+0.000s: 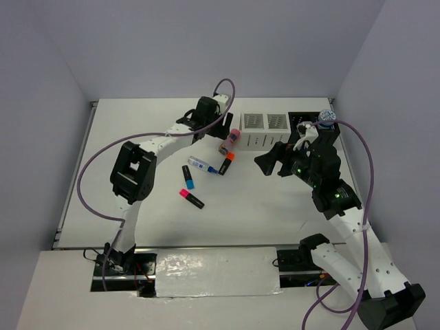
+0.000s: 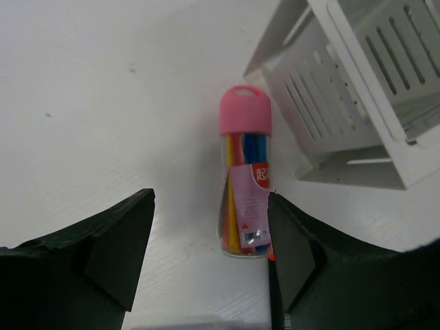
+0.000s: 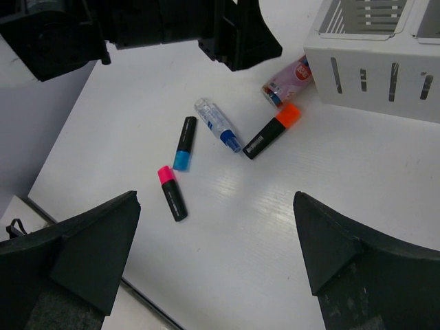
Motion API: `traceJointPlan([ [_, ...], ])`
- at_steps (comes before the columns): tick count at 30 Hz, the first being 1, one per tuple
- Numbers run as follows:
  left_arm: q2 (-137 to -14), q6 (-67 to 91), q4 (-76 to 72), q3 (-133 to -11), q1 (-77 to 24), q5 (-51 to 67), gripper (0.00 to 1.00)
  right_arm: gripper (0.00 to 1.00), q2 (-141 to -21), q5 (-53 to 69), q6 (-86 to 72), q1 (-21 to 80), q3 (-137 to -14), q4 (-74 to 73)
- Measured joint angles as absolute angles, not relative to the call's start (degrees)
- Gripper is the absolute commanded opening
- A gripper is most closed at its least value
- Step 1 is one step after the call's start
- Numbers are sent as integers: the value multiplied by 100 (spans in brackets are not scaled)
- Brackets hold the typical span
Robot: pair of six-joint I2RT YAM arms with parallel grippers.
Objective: Sort the stationery into containers
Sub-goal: Pick up the stationery from the center of the board.
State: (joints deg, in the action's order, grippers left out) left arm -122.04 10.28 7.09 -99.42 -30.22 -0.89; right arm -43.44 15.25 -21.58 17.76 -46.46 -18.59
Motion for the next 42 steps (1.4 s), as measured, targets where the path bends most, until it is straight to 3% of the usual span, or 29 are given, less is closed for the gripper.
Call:
traceJointPlan([
  [9,-12619,926,937,-9942,-3173,329,78,100,-4348,1638,-2152,1776,-4646,-1859],
  [21,-12984,932,937,-10007,-3251,187,70,100,-4362,1704,-2134,1776,-4646,-1859],
  [25,-13144,932,943,-10147,-3251,130,62,100,-4362,1723,-2132,1776,-4646,-1859],
  [27,-13172,921,952,-10180,-3249,25,49,100,-4362,1734,-2132,1776,-4646,-1859],
  [28,-13179,932,939,-10184,-3245,-10,35,100,-4362,1741,-2132,1776,-4646,-1859],
  [29,-13183,943,937,-10191,-3240,-40,7,100,-4362,1745,-2132,1776,-4646,-1857],
  [30,-13183,950,937,-10191,-3229,-78,0,100,-4362,1747,-2132,1776,-4646,-1857],
  [34,-13080,1098,886,-10040,-3092,-237,0,100,-4362,1750,-2134,1776,-4646,-1857],
  [37,-12464,1260,784,-9244,-2864,-399,0,100,-4364,1745,-2163,1776,-4646,-1798],
  [42,-10018,1566,117,-7081,-2530,-296,0,99,-4447,1640,-2773,1778,-4635,-1085],
])
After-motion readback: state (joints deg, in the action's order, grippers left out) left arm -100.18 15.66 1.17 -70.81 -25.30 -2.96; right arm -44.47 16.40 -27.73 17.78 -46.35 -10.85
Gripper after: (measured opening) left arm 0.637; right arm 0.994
